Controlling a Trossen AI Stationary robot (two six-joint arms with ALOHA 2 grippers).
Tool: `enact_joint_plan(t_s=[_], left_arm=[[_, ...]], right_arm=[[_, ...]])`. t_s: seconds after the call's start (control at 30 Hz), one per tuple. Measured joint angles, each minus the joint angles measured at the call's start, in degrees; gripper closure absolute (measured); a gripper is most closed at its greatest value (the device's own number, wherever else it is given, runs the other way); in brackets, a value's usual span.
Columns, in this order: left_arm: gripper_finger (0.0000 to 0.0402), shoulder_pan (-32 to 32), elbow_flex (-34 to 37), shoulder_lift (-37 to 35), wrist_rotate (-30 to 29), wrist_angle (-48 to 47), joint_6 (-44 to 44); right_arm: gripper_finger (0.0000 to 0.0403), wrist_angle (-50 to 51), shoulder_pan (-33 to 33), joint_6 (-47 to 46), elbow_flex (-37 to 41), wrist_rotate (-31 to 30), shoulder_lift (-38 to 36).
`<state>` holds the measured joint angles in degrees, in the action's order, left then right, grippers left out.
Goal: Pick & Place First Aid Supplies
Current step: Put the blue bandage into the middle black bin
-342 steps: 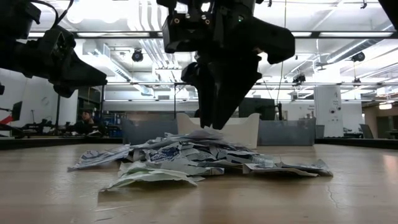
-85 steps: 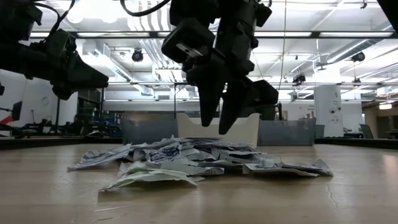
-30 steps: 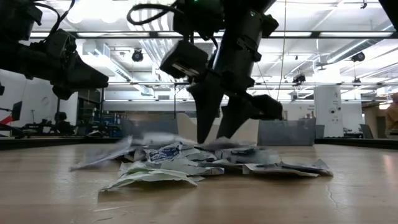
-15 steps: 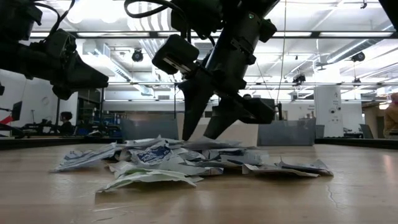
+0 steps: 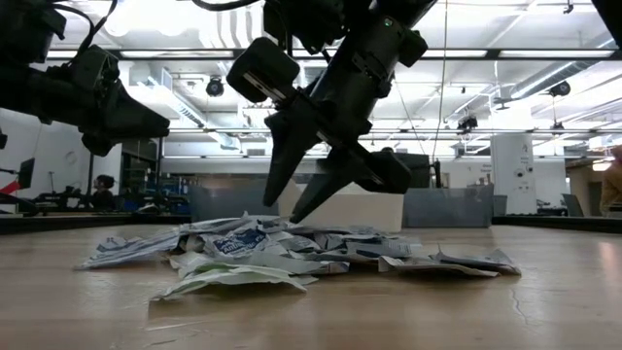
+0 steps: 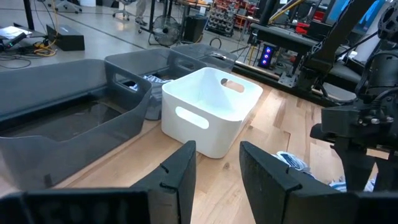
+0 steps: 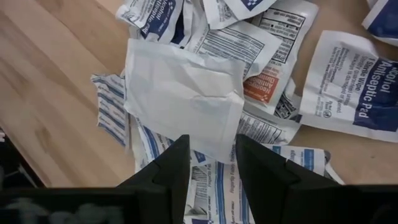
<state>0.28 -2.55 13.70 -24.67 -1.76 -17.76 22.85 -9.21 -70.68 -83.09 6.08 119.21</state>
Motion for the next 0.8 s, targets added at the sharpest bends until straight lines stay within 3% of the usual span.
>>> enact_joint_plan(t_s=[0.57, 0.8], left_arm=[[0.0278, 0.0, 0.0, 0.01, -0.02, 0.02, 1.55], [0.0278, 0.0, 0.0, 0.0, -0.02, 0.02, 1.66]], right_arm=[[0.0277, -1.18, 0.13, 0.28, 0.09, -0.4, 0.88], [0.0306, -1.14, 0.22, -0.03, 0.09, -1.78, 0.88]])
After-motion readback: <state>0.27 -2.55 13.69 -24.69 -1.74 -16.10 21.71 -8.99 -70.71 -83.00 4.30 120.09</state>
